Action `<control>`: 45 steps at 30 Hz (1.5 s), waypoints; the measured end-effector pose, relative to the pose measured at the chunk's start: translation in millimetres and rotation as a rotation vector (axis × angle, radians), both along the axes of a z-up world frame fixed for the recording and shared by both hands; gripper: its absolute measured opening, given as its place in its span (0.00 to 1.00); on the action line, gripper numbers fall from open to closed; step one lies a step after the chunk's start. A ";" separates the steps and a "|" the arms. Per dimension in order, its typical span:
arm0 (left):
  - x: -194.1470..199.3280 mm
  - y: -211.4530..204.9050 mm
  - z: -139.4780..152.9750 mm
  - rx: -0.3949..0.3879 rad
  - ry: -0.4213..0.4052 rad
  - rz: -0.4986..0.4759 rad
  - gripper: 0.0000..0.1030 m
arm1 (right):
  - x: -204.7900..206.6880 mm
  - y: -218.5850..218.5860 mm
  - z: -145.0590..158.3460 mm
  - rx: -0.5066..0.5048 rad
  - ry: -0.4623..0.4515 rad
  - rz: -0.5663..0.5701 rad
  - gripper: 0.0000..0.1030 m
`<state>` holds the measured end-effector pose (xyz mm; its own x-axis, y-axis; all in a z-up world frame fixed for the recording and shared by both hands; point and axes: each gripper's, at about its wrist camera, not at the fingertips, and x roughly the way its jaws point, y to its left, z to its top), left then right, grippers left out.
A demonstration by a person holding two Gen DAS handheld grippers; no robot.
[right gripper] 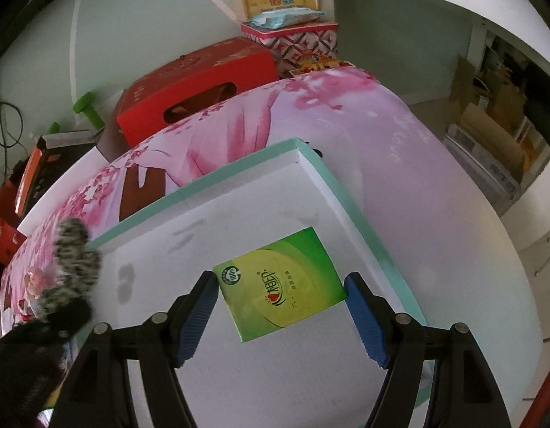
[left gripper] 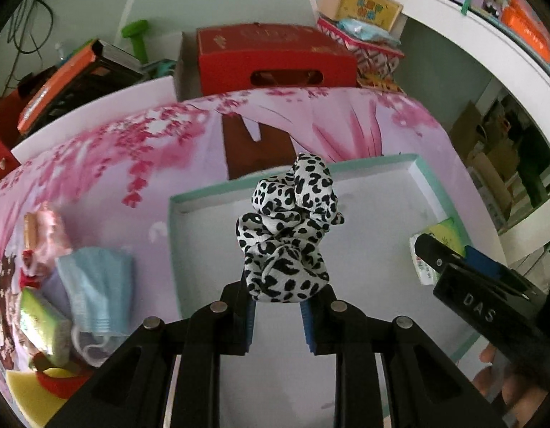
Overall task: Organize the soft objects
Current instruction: 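Lower both items into the white tray and open both grippers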
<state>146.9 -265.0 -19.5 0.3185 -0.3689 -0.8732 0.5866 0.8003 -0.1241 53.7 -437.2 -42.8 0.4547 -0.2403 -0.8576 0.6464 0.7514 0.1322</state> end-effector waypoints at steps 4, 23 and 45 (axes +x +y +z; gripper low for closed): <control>-1.2 -7.4 -6.7 -0.006 0.025 0.002 0.43 | 6.1 8.4 5.1 -0.044 0.027 0.035 0.74; 4.2 20.1 -8.4 -0.047 -0.032 0.120 0.97 | -5.7 -2.5 13.3 -0.068 0.043 -0.046 1.00; -1.1 139.4 67.3 -0.153 -0.154 0.282 0.97 | 0.5 37.3 52.5 -0.138 -0.025 0.003 1.00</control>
<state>145.9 -125.5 47.8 0.5503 -0.3701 -0.7485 0.3662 0.9126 -0.1820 54.2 -400.0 9.7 0.4760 -0.3538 -0.8051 0.6420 0.7655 0.0432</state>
